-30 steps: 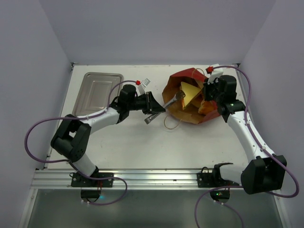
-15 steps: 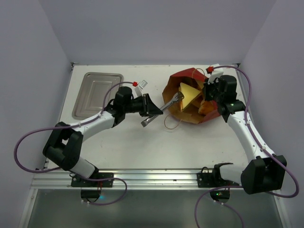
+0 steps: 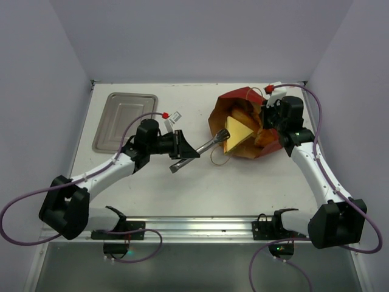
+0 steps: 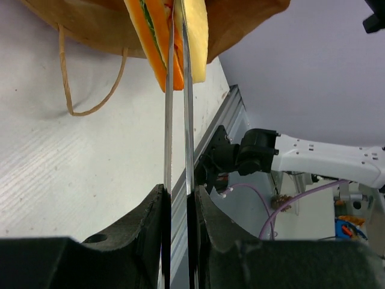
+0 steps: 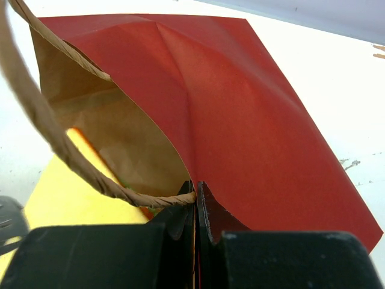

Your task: Take the fake bread out of the paper bag

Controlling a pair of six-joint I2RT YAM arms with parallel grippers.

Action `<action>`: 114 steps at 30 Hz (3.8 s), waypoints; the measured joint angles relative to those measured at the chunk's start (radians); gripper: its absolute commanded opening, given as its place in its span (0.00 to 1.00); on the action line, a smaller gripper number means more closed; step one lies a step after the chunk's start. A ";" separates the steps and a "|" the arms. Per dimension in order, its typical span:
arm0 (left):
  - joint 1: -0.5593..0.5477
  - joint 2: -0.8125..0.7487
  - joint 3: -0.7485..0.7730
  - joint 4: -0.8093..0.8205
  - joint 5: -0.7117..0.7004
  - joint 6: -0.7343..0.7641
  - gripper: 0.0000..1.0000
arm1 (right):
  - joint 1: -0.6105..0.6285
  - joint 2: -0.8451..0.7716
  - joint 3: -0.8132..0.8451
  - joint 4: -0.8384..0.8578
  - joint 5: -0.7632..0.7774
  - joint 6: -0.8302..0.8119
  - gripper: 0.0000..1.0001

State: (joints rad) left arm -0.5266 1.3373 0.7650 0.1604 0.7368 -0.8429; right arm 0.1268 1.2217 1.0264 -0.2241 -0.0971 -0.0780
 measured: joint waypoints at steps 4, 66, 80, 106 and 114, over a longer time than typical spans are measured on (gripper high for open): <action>0.024 -0.086 -0.023 -0.037 0.024 0.025 0.00 | -0.006 -0.001 0.000 0.000 0.000 0.000 0.00; 0.856 0.106 -0.037 0.190 -0.089 -0.034 0.00 | -0.023 0.002 0.007 -0.008 -0.010 0.011 0.00; 0.917 0.316 -0.037 0.276 -0.113 -0.010 0.00 | -0.023 0.002 0.008 -0.008 -0.011 0.011 0.00; 0.967 0.276 -0.043 0.262 -0.064 -0.001 0.42 | -0.024 0.002 0.008 -0.008 -0.026 0.011 0.00; 0.978 0.186 -0.059 0.223 -0.061 0.002 0.42 | -0.024 0.002 0.008 -0.008 -0.026 0.012 0.00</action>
State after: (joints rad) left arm 0.4515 1.5230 0.7063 0.3832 0.6754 -0.8406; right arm 0.1032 1.2236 1.0340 -0.2317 -0.1230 -0.0658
